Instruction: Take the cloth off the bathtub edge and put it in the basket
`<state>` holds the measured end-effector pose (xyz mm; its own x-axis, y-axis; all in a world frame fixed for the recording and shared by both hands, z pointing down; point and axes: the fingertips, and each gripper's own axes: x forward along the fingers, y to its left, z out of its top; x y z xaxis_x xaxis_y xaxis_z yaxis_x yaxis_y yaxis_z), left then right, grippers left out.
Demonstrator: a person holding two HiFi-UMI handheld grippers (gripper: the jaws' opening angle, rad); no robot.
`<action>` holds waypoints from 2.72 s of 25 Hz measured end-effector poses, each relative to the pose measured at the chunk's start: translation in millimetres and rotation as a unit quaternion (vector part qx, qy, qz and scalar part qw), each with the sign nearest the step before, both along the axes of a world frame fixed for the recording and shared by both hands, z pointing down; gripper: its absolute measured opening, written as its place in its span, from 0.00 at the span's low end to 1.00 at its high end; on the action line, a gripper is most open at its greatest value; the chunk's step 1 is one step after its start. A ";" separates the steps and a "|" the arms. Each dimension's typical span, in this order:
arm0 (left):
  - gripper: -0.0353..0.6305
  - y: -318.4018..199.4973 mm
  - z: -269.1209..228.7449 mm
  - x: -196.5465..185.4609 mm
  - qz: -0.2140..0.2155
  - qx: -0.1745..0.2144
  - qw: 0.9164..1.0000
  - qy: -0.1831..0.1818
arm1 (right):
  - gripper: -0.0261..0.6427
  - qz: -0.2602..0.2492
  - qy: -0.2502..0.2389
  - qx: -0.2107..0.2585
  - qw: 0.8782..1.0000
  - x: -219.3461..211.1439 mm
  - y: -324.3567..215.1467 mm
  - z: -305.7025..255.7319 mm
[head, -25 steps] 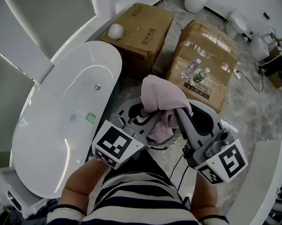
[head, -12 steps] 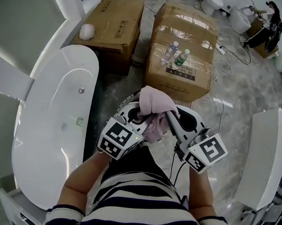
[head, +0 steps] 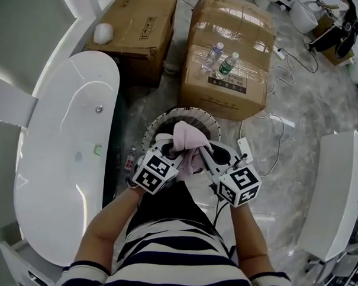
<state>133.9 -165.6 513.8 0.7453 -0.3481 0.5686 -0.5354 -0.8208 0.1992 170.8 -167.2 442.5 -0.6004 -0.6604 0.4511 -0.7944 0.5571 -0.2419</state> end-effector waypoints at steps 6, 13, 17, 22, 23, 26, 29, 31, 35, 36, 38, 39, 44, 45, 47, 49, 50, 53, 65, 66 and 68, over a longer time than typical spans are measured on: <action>0.18 4.3 60.0 -2.5 0.004 -0.057 0.998 -0.028 | 0.12 0.009 0.010 -0.054 0.998 0.6 -5.1 63.7; 0.18 10.4 111.1 -12.2 -0.002 -0.110 0.993 -0.050 | 0.12 0.002 0.042 -0.111 0.993 -0.1 1.5 128.2; 0.18 13.7 132.7 -19.8 -0.011 -0.142 0.988 -0.057 | 0.12 -0.001 0.052 -0.151 0.987 1.0 8.9 163.0; 0.18 27.4 159.5 -23.0 -0.016 -0.184 0.980 -0.078 | 0.12 0.010 0.058 -0.196 0.979 3.2 15.5 199.5; 0.18 30.3 163.2 -23.1 -0.019 -0.192 0.978 -0.079 | 0.12 0.012 0.061 -0.203 0.977 4.0 16.6 204.3; 0.18 36.6 174.4 -26.5 -0.024 -0.207 0.974 -0.087 | 0.12 0.010 0.068 -0.221 0.973 6.4 20.9 217.7; 0.18 38.1 183.8 -30.2 -0.027 -0.218 0.970 -0.101 | 0.12 0.007 0.073 -0.236 0.969 7.8 23.5 228.6; 0.18 38.6 189.6 -32.1 -0.027 -0.225 0.968 -0.112 | 0.12 0.006 0.077 -0.245 0.966 7.8 24.6 234.7; 0.20 40.6 198.0 -35.7 -0.029 -0.233 0.964 -0.122 | 0.15 0.010 0.070 -0.257 0.964 9.4 24.0 240.6; 0.21 40.0 198.5 -37.3 -0.035 -0.237 0.964 -0.118 | 0.17 0.015 0.066 -0.255 0.964 10.8 21.7 239.4; 0.21 38.2 198.1 -41.0 -0.048 -0.251 0.961 -0.108 | 0.17 0.023 0.062 -0.252 0.966 13.8 16.5 236.3; 0.21 36.9 197.4 -42.9 -0.055 -0.256 0.959 -0.106 | 0.17 0.025 0.063 -0.250 0.966 15.3 14.5 235.1; 0.17 25.0 185.5 -49.8 -0.092 -0.233 0.963 -0.097 | 0.14 0.026 0.070 -0.243 0.967 20.4 12.0 231.1; 0.14 23.3 182.4 -50.6 -0.100 -0.231 0.963 -0.093 | 0.14 0.028 0.071 -0.242 0.967 20.7 12.5 230.6; 0.12 21.9 176.2 -51.1 -0.110 -0.232 0.962 -0.087 | 0.13 0.030 0.074 -0.240 0.968 20.6 14.0 229.8; 0.12 21.3 167.2 -50.4 -0.117 -0.228 0.964 -0.077 | 0.12 0.031 0.075 -0.236 0.968 20.8 16.3 227.2; 0.12 20.7 161.3 -50.3 -0.122 -0.223 0.965 -0.070 | 0.11 0.032 0.074 -0.234 0.969 21.1 17.4 224.5; 0.12 17.6 143.4 -52.4 -0.142 -0.208 0.966 -0.050 | 0.11 0.041 0.064 -0.230 0.970 22.8 18.5 213.0; 0.12 -0.4 64.9 -69.1 -0.207 -0.173 0.962 0.045 | 0.08 0.077 0.021 -0.170 0.982 26.5 10.6 144.6; 0.12 -0.7 57.6 -70.7 -0.213 -0.175 0.960 0.058 | 0.08 0.079 0.015 -0.164 0.983 25.8 11.1 138.0; 0.12 -0.1 44.6 -73.6 -0.220 -0.170 0.958 0.075 | 0.08 0.080 0.007 -0.154 0.985 24.4 12.8 126.0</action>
